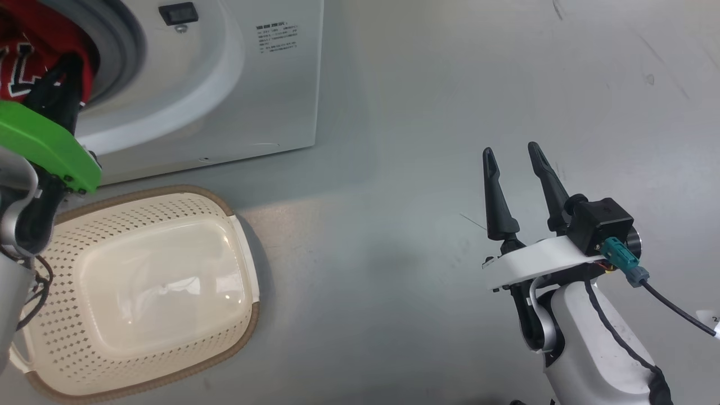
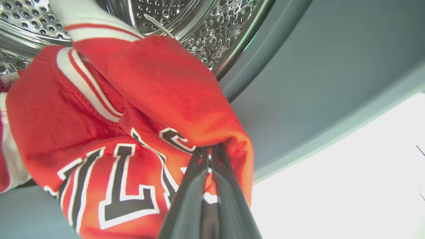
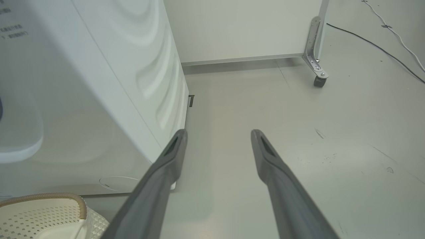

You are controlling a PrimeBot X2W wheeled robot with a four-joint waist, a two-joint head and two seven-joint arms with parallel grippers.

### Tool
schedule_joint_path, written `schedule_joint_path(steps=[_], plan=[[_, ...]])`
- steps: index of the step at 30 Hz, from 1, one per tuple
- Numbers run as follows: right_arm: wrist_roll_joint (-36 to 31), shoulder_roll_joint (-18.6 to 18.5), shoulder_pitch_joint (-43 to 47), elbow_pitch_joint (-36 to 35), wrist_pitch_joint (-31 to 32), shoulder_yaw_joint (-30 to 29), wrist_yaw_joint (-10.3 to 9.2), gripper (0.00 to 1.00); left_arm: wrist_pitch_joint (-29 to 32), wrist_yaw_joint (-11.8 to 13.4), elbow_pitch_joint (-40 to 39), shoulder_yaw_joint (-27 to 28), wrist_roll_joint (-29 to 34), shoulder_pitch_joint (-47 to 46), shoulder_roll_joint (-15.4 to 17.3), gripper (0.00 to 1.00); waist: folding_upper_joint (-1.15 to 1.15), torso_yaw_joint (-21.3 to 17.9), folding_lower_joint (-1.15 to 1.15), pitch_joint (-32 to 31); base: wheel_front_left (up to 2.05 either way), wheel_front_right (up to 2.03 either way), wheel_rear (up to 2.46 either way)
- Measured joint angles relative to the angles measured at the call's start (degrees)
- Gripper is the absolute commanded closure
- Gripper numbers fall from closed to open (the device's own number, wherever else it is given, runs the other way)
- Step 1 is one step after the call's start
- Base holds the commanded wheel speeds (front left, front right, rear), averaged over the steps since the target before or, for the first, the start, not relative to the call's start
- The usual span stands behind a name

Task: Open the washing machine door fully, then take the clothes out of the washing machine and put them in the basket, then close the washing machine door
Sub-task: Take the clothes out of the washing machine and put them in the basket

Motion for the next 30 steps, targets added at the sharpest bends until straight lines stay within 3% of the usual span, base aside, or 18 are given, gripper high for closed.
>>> schedule_joint_path(steps=[18, 30], plan=[[-0.7, -0.1, 2.7, 2.5, 0.0, -2.4, 0.0, 0.0, -10.9, 0.0, 3.5, -4.6, -0.9, 11.6, -3.9, 1.0, 0.0, 5.4, 0.0, -9.3, 0.0, 0.0, 0.0], [-0.7, -0.2, 3.9, 3.2, 0.0, -2.3, 0.0, 0.0, -14.5, 0.0, 7.3, -5.4, -4.2, 20.8, -6.2, 1.0, 0.0, 8.0, 0.0, -12.7, 0.0, 0.0, 0.0]])
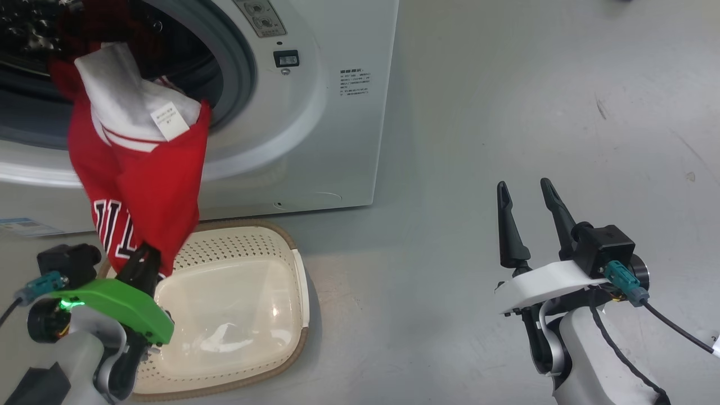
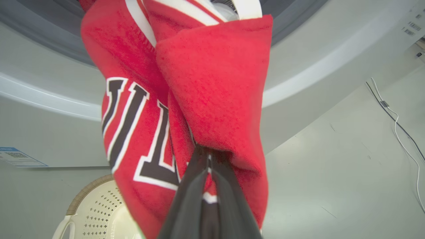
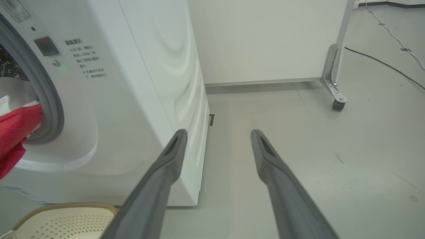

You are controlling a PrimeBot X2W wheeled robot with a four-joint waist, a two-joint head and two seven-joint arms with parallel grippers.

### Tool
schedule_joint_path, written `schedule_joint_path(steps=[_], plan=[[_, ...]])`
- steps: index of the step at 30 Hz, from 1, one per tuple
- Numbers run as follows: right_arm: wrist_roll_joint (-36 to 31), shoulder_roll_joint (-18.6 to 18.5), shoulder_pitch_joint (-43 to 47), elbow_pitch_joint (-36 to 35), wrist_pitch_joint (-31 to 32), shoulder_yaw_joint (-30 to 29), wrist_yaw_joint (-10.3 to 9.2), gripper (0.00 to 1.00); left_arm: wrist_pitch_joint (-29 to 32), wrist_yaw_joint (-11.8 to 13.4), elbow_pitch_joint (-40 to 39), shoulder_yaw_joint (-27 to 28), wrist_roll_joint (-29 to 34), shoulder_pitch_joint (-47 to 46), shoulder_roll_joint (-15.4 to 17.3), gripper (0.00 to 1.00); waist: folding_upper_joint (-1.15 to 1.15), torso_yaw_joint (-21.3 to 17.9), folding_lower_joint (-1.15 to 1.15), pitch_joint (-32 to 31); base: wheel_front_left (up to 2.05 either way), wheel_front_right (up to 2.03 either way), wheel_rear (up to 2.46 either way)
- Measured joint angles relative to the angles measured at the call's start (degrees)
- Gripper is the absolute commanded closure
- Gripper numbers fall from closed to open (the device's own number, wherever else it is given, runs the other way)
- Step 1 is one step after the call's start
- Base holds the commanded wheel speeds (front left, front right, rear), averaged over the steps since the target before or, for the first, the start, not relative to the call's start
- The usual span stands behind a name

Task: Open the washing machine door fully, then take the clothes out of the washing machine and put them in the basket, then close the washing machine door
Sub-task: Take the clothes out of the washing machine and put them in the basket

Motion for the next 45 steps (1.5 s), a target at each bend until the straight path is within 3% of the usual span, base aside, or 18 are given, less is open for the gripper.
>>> schedule_joint_path(steps=[20, 30, 45], plan=[[-0.9, 0.0, 0.0, -0.5, 0.0, 0.7, 0.0, 0.0, -0.6, 0.0, 4.8, -2.9, -2.6, 3.7, -1.0, 1.0, 0.0, -0.9, 0.0, 3.3, 0.0, 0.0, 0.0], [-2.3, 0.0, -0.2, -2.8, 0.0, 0.4, 0.0, 0.0, -0.1, 0.0, 7.1, -3.0, -4.4, 3.3, -1.2, 1.0, 0.0, -2.2, 0.0, 8.6, 0.0, 0.0, 0.0], [-2.7, 0.0, -2.1, -7.9, 0.0, 1.0, 0.0, 0.0, -1.9, 0.0, 10.0, -1.3, -4.7, -4.7, 2.3, 1.0, 0.0, -4.2, 0.0, 19.8, 0.0, 0.0, 0.0]])
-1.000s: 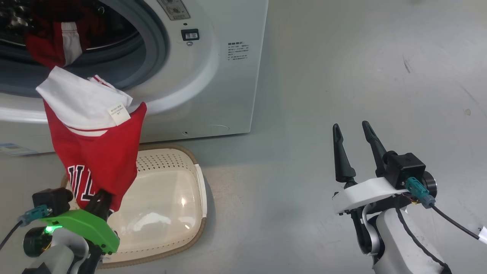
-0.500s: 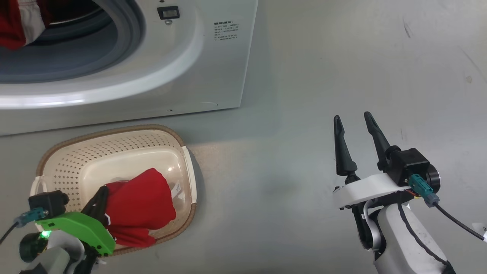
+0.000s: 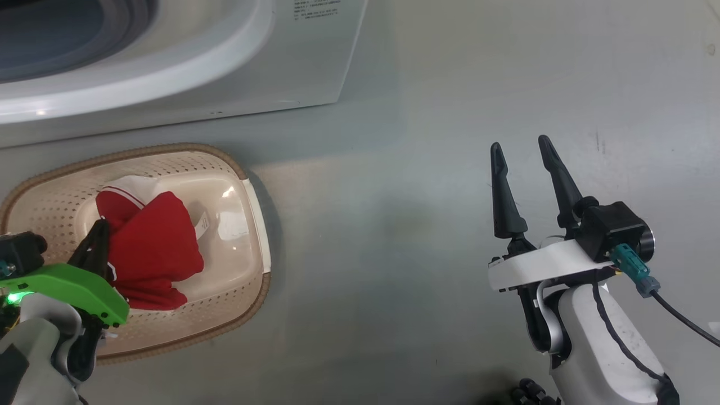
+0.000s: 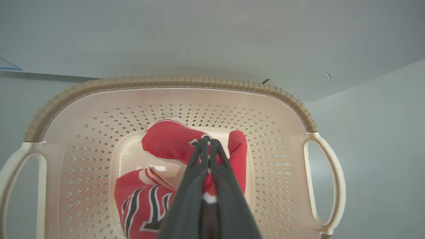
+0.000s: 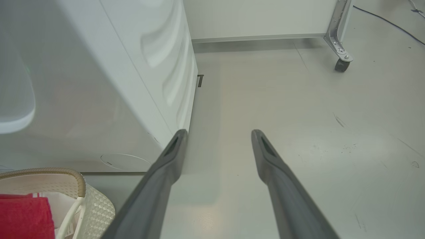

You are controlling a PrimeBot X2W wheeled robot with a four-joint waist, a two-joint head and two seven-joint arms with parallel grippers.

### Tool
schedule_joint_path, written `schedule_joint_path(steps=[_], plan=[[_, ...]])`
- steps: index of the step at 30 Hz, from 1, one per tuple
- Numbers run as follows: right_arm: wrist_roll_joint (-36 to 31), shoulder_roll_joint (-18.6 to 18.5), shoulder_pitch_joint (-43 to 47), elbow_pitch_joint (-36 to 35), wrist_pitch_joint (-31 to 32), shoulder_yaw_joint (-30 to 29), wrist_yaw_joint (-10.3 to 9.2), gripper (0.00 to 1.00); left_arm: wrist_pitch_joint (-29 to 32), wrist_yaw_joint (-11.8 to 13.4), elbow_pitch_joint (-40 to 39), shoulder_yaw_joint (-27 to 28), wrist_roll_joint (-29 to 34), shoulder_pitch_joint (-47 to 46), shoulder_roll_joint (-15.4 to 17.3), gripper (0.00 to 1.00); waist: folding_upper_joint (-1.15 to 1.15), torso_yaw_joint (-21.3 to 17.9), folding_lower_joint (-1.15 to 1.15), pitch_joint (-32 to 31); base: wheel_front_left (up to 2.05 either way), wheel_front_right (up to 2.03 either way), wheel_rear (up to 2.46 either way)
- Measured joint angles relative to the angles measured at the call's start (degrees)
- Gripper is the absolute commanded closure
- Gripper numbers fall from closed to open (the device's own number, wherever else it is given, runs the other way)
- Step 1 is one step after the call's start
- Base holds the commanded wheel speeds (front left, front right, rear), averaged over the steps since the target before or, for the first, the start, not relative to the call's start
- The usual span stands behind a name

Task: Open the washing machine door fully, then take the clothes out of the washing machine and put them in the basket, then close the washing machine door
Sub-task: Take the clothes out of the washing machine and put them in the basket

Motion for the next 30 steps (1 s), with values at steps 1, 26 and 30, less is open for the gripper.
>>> schedule_joint_path(steps=[1, 26, 30], plan=[[0.0, 0.0, 0.0, 0.0, 0.0, 0.0, 0.0, 0.0, 0.0, 0.0, 0.0, 0.0, 0.0, 0.0, 0.0, 1.0, 0.0, 0.0, 0.0, 0.0, 0.0, 0.0, 0.0], [0.5, 0.0, -1.9, 0.6, 0.0, -0.9, 0.0, 0.0, -1.1, 0.0, 6.8, -2.8, 1.9, -1.6, -2.5, 0.0, 0.0, -0.8, 0.0, 0.0, 0.0, 0.0, 0.0], [0.6, 0.0, -1.9, 1.2, 0.0, -1.5, 0.0, 0.0, -1.1, 0.0, 5.8, -3.3, 2.8, -1.6, -2.8, 0.0, 0.0, -0.5, 0.0, -1.8, 0.0, 0.0, 0.0]])
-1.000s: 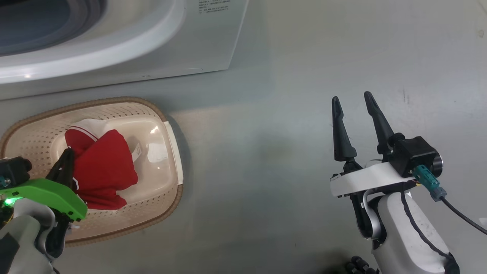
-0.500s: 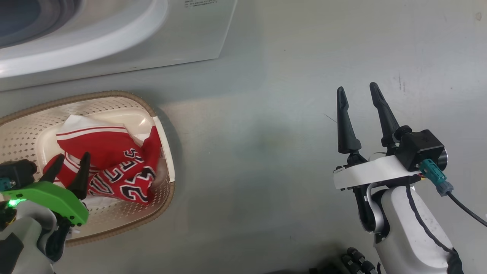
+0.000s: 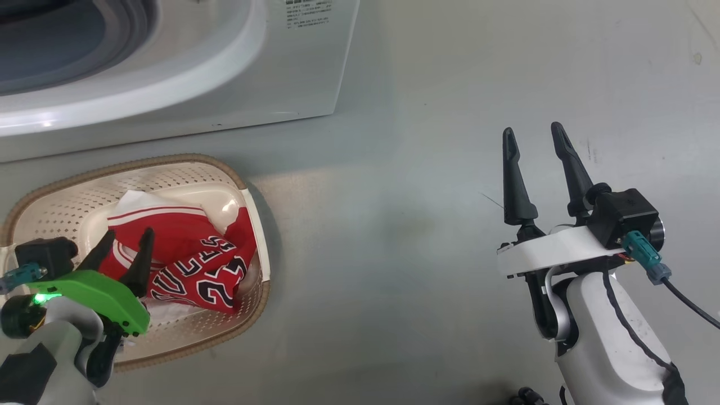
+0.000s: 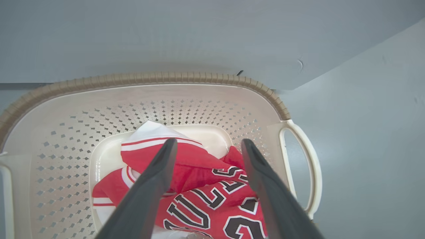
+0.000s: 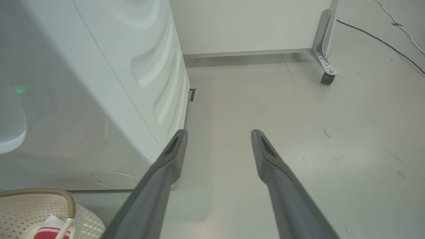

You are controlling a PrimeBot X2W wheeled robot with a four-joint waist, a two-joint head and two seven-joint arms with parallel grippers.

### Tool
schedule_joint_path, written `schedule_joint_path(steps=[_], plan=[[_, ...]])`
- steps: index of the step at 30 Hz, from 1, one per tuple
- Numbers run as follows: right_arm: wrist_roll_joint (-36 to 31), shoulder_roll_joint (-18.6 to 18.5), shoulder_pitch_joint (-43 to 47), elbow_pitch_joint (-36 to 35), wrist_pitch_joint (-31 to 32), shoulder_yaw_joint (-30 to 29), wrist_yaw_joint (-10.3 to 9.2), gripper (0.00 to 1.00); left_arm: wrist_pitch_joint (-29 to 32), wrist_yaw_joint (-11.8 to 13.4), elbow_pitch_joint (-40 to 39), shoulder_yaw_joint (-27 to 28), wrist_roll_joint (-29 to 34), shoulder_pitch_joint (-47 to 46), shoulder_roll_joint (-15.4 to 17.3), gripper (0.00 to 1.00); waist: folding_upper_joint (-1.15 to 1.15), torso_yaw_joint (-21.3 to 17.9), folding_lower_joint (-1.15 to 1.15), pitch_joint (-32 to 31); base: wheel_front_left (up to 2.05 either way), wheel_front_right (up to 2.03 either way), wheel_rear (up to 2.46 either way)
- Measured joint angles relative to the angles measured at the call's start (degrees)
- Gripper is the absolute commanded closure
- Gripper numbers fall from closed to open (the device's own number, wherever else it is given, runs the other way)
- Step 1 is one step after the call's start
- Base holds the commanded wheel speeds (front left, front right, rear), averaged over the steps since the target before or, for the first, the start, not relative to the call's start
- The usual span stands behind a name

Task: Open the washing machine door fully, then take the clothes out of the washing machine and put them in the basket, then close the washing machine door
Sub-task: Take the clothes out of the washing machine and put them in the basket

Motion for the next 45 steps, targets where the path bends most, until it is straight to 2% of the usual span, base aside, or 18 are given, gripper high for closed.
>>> schedule_joint_path(steps=[8, 17, 28, 37, 45], plan=[[0.0, 0.0, 0.0, 1.5, 0.0, -1.0, 0.0, 0.0, 0.0, 0.0, -3.7, 4.7, 3.8, -0.1, -0.2, 0.0, 0.0, 1.1, 0.0, -4.5, 0.0, 0.0, 0.0], [0.0, 0.0, 0.2, 3.0, 0.0, -1.1, 0.0, 0.0, -0.1, 0.0, -8.4, 13.2, 8.7, 1.8, -0.4, 0.0, 0.0, 2.4, 0.0, -10.6, 0.0, 0.0, 0.0], [-0.8, 0.0, 3.5, 4.2, 0.0, -2.0, 0.0, 0.0, -0.2, 0.1, -17.1, 23.9, 16.7, 7.3, -2.5, 0.0, 0.0, 3.6, 0.0, -19.2, 0.0, 0.0, 0.0], [-1.5, 0.0, 7.1, 4.3, 0.0, -3.4, 0.07, 0.0, -0.2, 2.0, -23.3, 29.3, 22.5, 14.7, -5.3, 0.0, 0.0, 4.6, 0.0, -26.4, 0.0, 0.0, 0.0], [-1.6, 0.0, 10.7, 4.6, 0.0, -4.3, 0.74, 0.0, -0.2, 3.5, -26.5, 31.9, 25.9, 21.2, -7.1, 0.0, 0.0, 5.2, 0.0, -31.7, 0.0, 0.0, 0.0]])
